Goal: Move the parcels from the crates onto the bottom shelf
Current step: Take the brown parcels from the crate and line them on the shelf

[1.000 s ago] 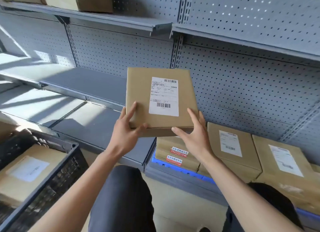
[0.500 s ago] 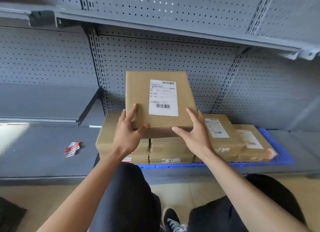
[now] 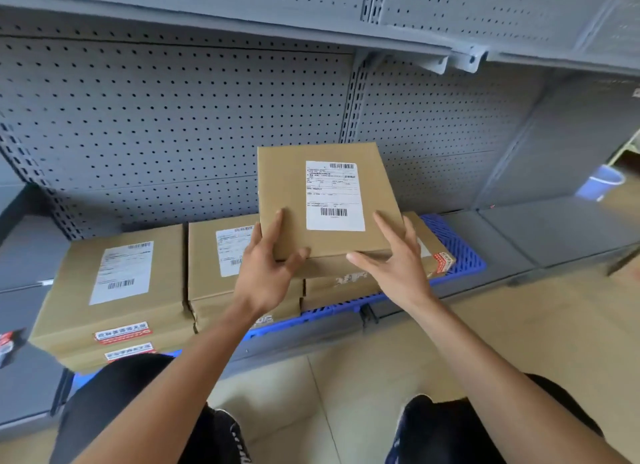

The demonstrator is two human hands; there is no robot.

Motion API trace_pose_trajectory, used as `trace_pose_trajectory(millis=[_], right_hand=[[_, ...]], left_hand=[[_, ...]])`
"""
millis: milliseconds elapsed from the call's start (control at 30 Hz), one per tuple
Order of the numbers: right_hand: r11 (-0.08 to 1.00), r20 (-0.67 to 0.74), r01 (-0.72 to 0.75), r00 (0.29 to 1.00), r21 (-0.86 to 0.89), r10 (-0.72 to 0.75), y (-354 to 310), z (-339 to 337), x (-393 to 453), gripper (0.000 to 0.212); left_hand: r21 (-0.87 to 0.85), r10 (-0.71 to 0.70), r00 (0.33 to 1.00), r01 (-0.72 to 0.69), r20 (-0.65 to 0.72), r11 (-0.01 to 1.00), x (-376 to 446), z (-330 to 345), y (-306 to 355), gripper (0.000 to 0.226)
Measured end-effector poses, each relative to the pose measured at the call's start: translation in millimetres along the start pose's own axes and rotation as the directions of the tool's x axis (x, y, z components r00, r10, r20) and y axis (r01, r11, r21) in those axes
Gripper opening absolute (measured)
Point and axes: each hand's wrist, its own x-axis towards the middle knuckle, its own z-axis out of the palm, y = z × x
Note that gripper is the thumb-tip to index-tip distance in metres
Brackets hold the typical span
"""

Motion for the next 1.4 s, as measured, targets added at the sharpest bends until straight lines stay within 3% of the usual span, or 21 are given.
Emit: trace_pose_trajectory(millis=[433, 667, 1000, 1400], right_hand=[[0.983, -0.027, -0.182, 0.983, 0.005, 0.182, 124, -85, 66, 0.096], [0.983, -0.164, -0.183, 0.969, 0.023, 0.184, 171, -114, 117, 0.082], [0.976, -0.187, -0.219, 0.959, -0.004, 0.214, 227, -120, 166, 0.068], [0.964, -0.188, -0.264, 0.947, -0.002, 0.259, 273, -109, 187, 0.063]], left_hand=[[0.023, 0.012, 0.983, -0.016, 0.182, 1.0, 75, 152, 52, 0.08], [0.076, -0.012, 0.979, -0.003, 0.202, 0.997, 109, 219, 74, 0.08], [0.213, -0.065, 0.968, 0.013, 0.24, 0.977, 140, 278, 57, 0.085], [0.434, 0.014, 0.97, -0.122, 0.243, 0.893, 158, 315, 30, 0.091]])
